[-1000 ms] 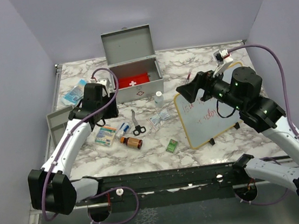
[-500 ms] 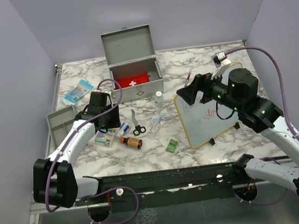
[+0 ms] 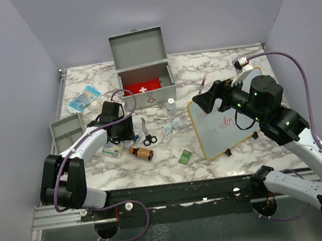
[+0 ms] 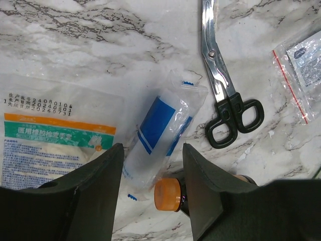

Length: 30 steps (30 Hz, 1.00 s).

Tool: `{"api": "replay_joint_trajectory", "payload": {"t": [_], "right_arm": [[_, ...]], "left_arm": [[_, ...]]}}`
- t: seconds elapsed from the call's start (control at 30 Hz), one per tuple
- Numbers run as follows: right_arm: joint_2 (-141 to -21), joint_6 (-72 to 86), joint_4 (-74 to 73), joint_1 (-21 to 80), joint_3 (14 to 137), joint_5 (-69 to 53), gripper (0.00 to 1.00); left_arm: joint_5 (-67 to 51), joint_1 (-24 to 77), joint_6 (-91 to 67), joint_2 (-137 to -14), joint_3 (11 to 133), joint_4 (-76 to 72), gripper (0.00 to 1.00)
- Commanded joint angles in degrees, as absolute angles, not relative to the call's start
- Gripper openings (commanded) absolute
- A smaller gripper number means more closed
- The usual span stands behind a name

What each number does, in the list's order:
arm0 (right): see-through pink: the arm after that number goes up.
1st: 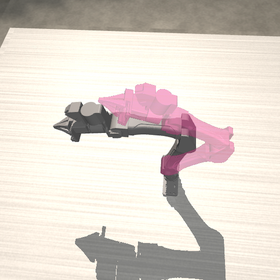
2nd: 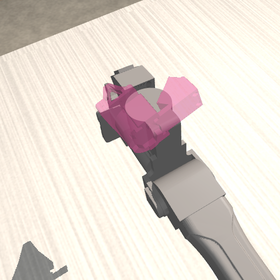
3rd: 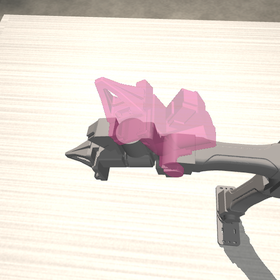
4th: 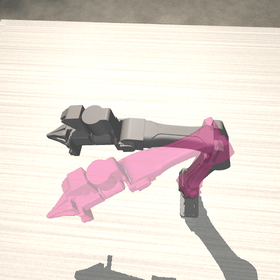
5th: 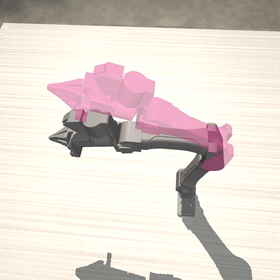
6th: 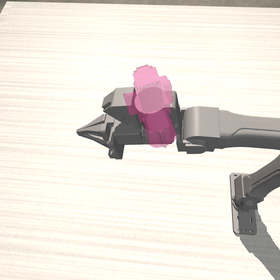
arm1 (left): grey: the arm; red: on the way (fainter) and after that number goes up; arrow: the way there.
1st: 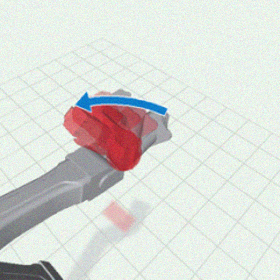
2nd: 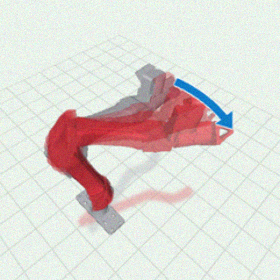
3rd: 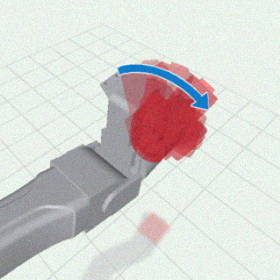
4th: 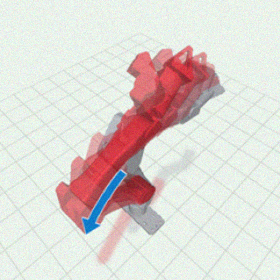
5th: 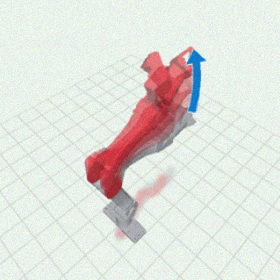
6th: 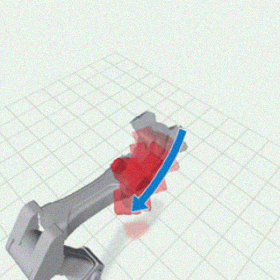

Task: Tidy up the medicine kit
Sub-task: Place the medicine pouch inside the medicine box, then pick up the medical item at the center of the board.

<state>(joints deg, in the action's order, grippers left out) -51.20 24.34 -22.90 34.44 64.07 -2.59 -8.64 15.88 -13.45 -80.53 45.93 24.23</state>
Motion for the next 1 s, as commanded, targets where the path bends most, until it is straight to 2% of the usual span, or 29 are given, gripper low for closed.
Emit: {"api": "replay_joint_trajectory", "payload": {"t": [0.0,0.63,0.97], "right_arm": [[-50.70,24.17,-23.61,34.54,63.37,-1.56,1.00],[-49.45,24.61,-23.99,34.54,63.28,-1.50,1.00],[-48.56,24.69,-24.05,34.54,63.02,-1.59,1.00]], "left_arm": [[-10.37,15.91,-14.02,-82.27,45.10,21.10,0.51],[-10.70,15.99,-13.18,-84.80,45.02,20.74,0.45],[-10.76,16.00,-13.10,-83.19,45.36,20.97,0.32]]}}
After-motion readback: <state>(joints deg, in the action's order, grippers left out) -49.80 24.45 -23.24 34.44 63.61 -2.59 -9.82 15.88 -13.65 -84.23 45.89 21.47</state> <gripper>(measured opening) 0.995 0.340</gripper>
